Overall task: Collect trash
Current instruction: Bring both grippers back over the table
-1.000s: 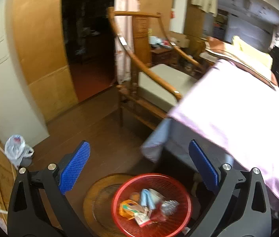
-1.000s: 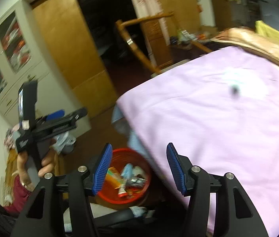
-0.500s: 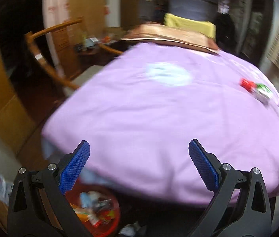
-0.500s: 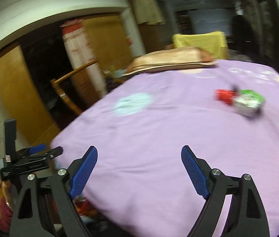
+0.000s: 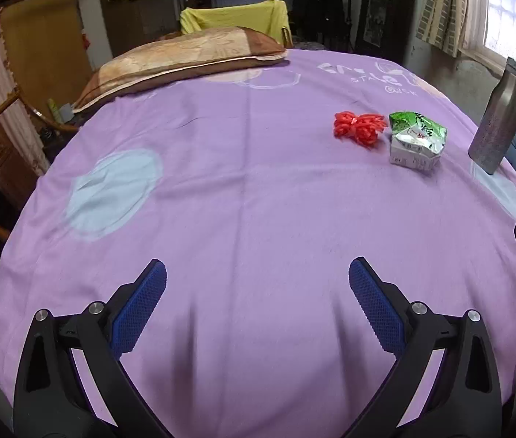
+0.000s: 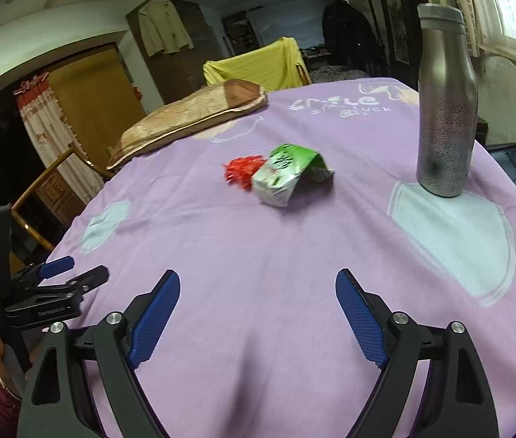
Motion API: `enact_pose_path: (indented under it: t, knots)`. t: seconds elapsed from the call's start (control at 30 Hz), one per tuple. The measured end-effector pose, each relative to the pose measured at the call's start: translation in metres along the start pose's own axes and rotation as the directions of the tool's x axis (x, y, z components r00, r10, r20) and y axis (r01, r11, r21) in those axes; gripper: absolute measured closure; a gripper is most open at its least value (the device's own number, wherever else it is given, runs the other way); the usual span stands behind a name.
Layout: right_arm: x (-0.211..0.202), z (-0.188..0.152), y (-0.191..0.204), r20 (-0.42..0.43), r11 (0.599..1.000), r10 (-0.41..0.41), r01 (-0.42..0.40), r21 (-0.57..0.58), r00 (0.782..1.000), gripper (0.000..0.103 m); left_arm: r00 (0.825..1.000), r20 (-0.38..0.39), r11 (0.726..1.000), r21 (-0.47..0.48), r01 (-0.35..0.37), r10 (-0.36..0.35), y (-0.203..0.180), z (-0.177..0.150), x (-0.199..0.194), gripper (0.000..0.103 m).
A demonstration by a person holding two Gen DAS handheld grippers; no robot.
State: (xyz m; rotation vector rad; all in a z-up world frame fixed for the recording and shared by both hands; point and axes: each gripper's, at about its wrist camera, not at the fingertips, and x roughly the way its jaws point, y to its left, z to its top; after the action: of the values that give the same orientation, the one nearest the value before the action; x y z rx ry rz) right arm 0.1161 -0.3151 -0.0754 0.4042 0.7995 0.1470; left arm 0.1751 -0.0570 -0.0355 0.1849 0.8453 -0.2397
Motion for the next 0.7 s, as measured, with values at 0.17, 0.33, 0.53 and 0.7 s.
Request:
enact_pose_path:
  t: [0.17, 0.33, 0.53, 0.7]
  knots:
    - [0.012, 0.029, -0.002, 0.001, 0.999, -0.032, 0.032, -0.008, 1.0, 0.016, 1.0, 0.007, 1.0, -0.001, 0.022, -0.022, -0.018, 0.04, 0.026, 0.006]
    - [0.028, 0.066, -0.002, 0.032, 0.997, -0.073, 0.074, -0.02, 0.997, 0.012, 0.999, 0.027, 1.0, 0.0, 0.022, -0.022, -0.024, 0.071, 0.041, 0.006]
    - [0.055, 0.098, -0.011, 0.056, 0.996, -0.088, 0.087, 0.018, 0.995, 0.012, 0.999, 0.034, 0.998, -0.045, 0.034, -0.032, -0.029, 0.102, 0.078, 0.006]
    - [0.081, 0.094, -0.025, 0.076, 0.988, -0.152, 0.151, 0.013, 0.985, 0.011, 1.0, 0.0, 0.998, -0.055, -0.014, 0.014, -0.02, 0.096, 0.119, 0.006]
